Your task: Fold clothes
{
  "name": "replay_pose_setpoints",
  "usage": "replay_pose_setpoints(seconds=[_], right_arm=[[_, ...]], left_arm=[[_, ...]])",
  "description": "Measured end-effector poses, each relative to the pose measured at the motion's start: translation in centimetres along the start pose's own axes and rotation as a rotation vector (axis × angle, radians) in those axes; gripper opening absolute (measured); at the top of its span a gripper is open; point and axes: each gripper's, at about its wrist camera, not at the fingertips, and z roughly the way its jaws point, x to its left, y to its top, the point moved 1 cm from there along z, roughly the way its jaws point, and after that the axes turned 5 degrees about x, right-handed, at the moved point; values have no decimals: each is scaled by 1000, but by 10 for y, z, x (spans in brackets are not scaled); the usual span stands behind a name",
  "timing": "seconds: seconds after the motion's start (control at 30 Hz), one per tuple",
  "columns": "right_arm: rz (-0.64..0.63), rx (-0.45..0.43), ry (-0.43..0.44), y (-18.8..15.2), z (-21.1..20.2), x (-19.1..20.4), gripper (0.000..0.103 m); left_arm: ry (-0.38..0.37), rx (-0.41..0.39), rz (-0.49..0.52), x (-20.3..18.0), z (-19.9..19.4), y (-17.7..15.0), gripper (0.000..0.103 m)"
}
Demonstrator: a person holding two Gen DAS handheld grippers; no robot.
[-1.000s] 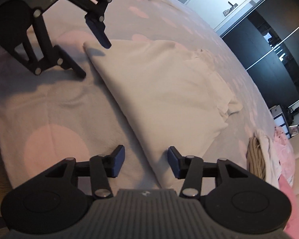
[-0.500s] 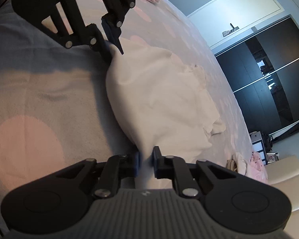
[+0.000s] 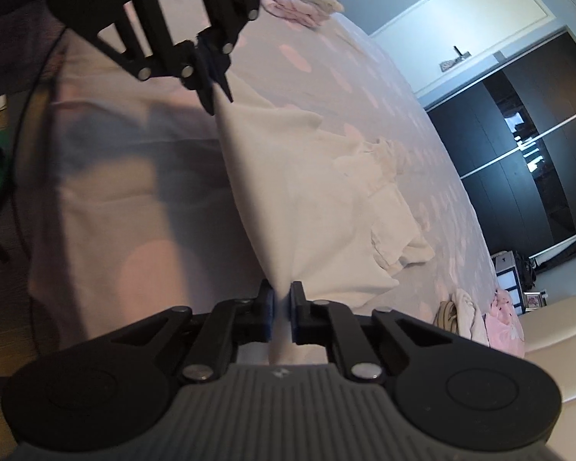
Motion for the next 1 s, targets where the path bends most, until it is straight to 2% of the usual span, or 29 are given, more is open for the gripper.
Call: replay_pose_setpoints(seconds=[0.23, 0.37, 0.57, 0.67, 0.8, 1.0], right_arm=[[-39, 25, 82, -1, -27, 22, 9], [-53, 51, 104, -3, -28, 34, 10], [-5, 95, 220, -5, -22, 30, 17], [25, 73, 292, -4, -32, 24, 36], [130, 33, 331, 1, -42, 7, 37], [247, 10, 322, 3, -47, -18, 37]], left_arm=[[-71, 29, 18, -27, -27, -9, 2], [-112, 54, 22, -35, -22, -10, 2], [-232, 85, -100, -21, -13, -14, 9], [-306, 55, -171, -10, -23, -16, 24], [-341, -17, -285, 12, -35, -13, 41], [-373, -47, -422, 47, -31, -8, 42]])
